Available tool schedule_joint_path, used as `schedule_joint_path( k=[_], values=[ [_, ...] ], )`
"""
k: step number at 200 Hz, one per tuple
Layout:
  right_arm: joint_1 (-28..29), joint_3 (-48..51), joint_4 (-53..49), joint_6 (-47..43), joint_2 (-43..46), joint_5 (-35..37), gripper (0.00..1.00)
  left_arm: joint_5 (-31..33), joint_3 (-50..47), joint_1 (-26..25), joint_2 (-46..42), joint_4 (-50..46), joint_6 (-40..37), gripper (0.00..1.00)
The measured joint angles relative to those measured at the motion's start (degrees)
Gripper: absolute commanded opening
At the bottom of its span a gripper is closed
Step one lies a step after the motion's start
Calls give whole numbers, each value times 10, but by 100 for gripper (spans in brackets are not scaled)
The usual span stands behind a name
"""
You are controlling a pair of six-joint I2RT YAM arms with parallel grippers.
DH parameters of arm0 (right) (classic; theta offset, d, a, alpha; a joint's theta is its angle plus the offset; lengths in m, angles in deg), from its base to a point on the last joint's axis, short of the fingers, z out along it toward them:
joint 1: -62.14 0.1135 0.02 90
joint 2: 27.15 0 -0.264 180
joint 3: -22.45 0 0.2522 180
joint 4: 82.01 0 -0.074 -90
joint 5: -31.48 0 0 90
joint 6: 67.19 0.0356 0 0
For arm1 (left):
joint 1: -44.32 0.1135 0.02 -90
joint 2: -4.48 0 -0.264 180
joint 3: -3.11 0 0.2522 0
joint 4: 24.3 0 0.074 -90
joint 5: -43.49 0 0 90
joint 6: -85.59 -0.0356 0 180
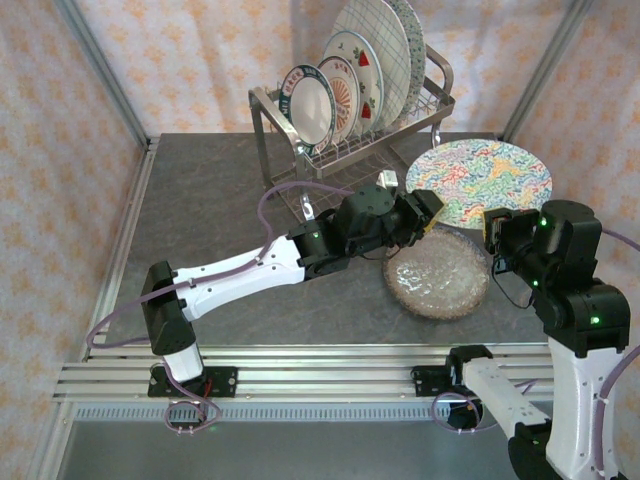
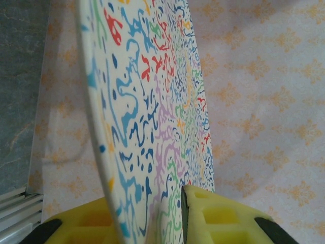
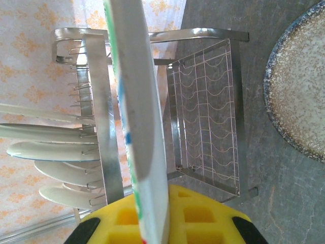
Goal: Unload the plates from the dish rack
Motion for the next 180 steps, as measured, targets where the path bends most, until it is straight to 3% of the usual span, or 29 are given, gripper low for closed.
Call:
schedule_joint_path(
  k=[21, 43, 58, 87, 112, 137, 180],
  values=[
    [0, 1, 1, 2, 2, 0, 0, 0, 0, 0, 0, 0, 4, 15],
    [0, 3, 0, 2, 3, 0, 0, 0, -1, 0, 0, 5, 27, 0],
    [0, 3, 7, 1, 5, 0, 0, -2, -1, 3, 0, 11, 42, 0],
    [0, 3, -3, -3, 5, 0, 37, -3, -14, 3, -2, 20, 45, 0],
    [1, -5, -24, -13, 0, 8, 55, 1, -47, 3, -10, 28, 37, 0],
    [1, -39, -70, -34, -18, 30, 65, 6, -71, 4, -13, 43, 29, 0],
    [1, -116, -125, -84, -38, 90, 68, 2, -86, 15, -15, 47, -1, 0]
  ],
)
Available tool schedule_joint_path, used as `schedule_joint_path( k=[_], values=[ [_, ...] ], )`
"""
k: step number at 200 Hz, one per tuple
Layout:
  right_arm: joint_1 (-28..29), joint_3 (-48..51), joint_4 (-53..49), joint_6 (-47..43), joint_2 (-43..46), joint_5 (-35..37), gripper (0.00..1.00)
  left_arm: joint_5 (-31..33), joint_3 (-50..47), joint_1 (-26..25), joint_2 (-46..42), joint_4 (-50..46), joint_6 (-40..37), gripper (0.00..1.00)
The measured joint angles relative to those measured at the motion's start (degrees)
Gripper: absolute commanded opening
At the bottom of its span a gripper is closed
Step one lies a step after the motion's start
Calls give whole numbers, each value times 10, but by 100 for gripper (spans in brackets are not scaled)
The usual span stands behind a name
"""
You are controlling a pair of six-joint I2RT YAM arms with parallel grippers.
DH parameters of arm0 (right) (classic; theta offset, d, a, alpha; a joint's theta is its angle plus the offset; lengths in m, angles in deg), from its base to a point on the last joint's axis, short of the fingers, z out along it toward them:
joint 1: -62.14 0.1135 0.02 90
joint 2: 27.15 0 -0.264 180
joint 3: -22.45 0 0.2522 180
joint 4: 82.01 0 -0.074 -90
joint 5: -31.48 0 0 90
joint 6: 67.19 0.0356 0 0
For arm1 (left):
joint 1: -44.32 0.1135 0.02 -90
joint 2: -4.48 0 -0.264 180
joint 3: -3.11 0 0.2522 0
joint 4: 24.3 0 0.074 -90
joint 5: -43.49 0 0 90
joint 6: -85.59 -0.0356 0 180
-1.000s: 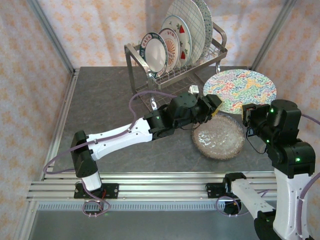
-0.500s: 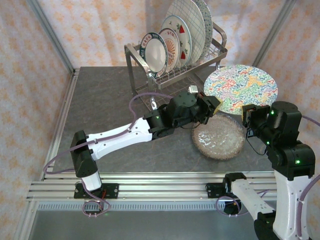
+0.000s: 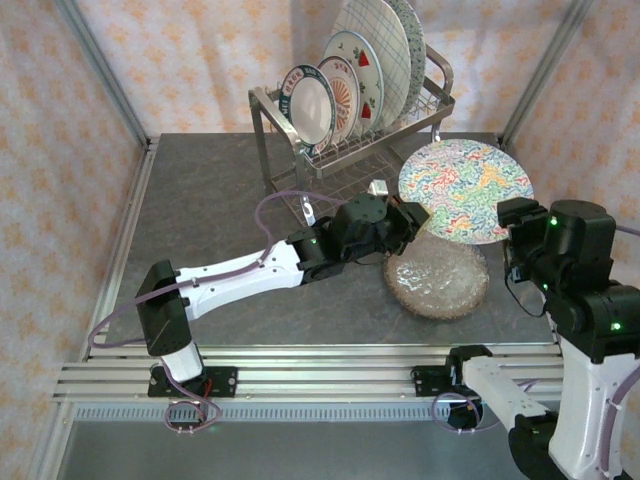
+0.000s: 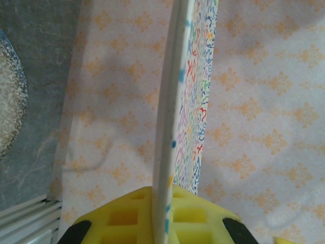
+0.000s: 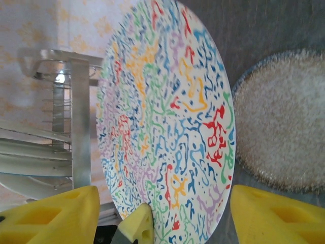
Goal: Unload the plates from the dish rack
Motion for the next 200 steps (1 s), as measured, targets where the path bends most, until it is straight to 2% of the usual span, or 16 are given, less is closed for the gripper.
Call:
schedule_joint_path(
  k=[61, 119, 166, 200],
  values=[
    [0, -83, -20, -113, -39, 13, 69, -47, -18, 10, 0, -8, -59, 0],
    [0, -107, -53, -199, -78, -5, 69, -73, -115, 11, 5, 6, -100, 0],
    [0, -93, -59, -227, -76, -17, 69, -75, -178, 12, 37, 96, -111, 0],
    [0, -75, -59, -235, -76, -30, 69, -83, -189, 15, 94, 157, -111, 0]
  ],
)
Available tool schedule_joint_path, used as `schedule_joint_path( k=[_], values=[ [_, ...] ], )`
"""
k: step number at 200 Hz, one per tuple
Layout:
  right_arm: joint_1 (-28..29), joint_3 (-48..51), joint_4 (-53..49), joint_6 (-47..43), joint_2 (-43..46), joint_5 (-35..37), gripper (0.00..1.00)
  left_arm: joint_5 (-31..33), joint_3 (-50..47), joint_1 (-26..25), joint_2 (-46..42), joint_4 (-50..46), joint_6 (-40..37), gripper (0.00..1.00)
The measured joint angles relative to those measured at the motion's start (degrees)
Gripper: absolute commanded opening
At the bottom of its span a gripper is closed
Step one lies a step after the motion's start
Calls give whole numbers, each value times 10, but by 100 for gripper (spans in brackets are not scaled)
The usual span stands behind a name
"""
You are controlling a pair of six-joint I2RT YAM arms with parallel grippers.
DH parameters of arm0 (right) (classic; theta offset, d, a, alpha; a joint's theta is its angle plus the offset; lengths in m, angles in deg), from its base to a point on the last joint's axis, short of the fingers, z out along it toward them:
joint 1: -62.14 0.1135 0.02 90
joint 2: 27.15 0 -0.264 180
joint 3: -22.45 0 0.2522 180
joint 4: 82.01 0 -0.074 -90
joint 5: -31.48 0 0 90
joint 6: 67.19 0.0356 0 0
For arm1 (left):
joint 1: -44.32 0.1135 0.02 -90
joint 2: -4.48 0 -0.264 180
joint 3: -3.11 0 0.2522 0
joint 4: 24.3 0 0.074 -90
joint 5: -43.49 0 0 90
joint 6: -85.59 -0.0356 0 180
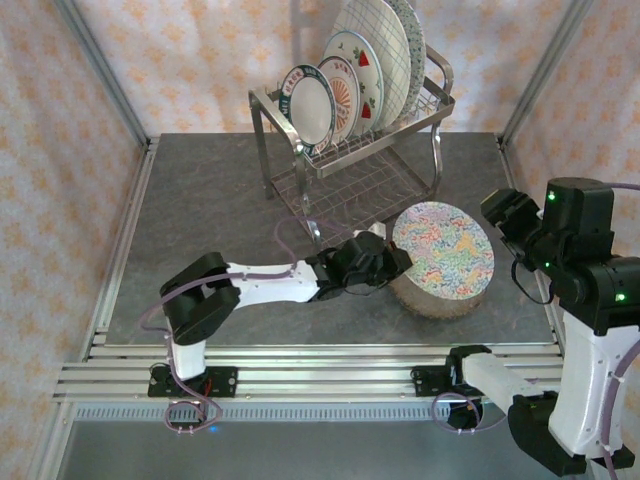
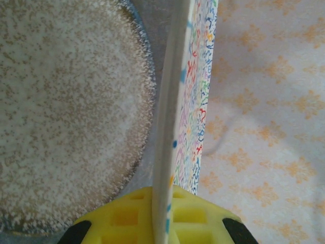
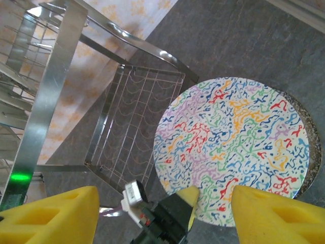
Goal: Unload the plates from the dish rack
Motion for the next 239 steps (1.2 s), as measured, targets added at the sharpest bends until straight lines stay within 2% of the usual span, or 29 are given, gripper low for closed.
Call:
schedule_joint_path(
  k=[95, 239],
  values=[
    [0, 22, 21, -6, 0, -11, 69, -10, -1, 1, 71, 50, 0, 0],
    [0, 46, 46, -6, 2, -26, 69, -22, -2, 9, 98, 63, 2, 0]
  ],
)
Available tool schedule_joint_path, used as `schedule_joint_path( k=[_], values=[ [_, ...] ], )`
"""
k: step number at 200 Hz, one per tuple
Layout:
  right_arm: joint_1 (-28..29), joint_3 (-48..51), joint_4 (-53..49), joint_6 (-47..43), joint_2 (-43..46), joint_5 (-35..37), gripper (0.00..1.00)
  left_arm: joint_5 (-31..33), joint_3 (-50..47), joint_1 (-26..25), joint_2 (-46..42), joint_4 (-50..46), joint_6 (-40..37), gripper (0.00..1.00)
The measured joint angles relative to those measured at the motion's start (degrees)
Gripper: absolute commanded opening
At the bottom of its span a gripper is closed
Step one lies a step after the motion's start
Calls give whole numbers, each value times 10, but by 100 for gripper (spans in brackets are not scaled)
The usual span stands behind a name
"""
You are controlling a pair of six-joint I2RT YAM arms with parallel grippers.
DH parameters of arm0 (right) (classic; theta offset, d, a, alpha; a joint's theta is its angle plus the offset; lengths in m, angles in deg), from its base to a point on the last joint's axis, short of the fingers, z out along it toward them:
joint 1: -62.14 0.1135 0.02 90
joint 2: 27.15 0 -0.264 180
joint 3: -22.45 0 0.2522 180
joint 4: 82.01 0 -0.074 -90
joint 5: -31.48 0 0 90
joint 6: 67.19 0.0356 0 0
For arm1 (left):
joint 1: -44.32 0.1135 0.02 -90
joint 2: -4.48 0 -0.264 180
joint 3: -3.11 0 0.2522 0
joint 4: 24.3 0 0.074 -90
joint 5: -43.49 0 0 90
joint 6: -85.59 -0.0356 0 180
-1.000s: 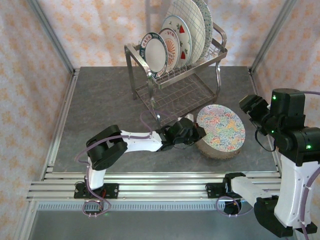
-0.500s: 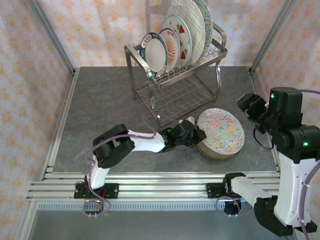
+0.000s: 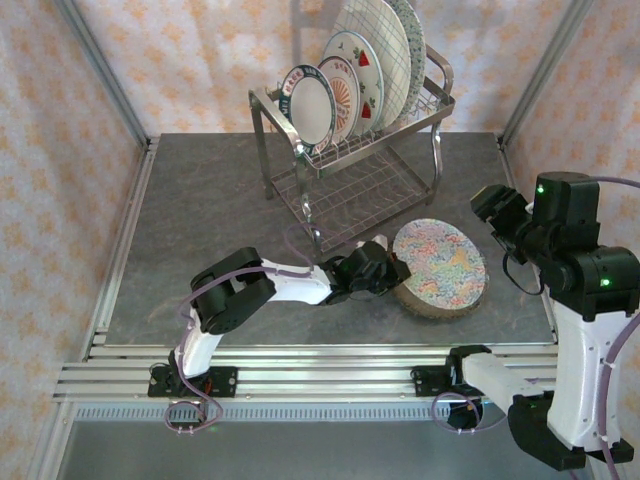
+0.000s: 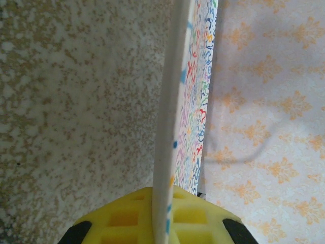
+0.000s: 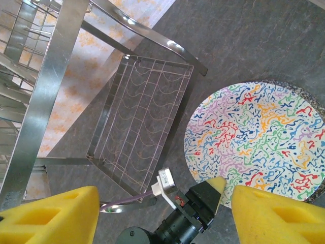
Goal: Unload the plates from the dish rack
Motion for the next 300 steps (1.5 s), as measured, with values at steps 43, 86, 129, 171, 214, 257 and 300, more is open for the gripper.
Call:
schedule_joint_path(
  k=[43, 86, 129, 171, 214, 257, 300],
  values=[
    [0, 5, 2, 0, 0, -4, 69, -1, 0, 0, 3, 2, 0, 0],
    [0, 12, 5, 0, 1, -6, 69, -2, 0, 0, 7, 3, 0, 0],
    [0, 15, 6, 0, 1, -7, 69, -3, 0, 0, 16, 3, 1, 0],
    [0, 15, 9, 0, 1, -9, 69, -9, 2, 0, 21, 5, 3, 8],
    [0, 15, 10, 0, 1, -11, 69, -15, 6, 2, 21, -2, 2, 34],
    [0, 15, 10, 0, 1, -13, 69, -16, 12, 3, 20, -30, -3, 56],
    [0, 15, 10, 0, 1, -15, 69, -26, 62, 4, 16, -130, -23, 63]
  ],
)
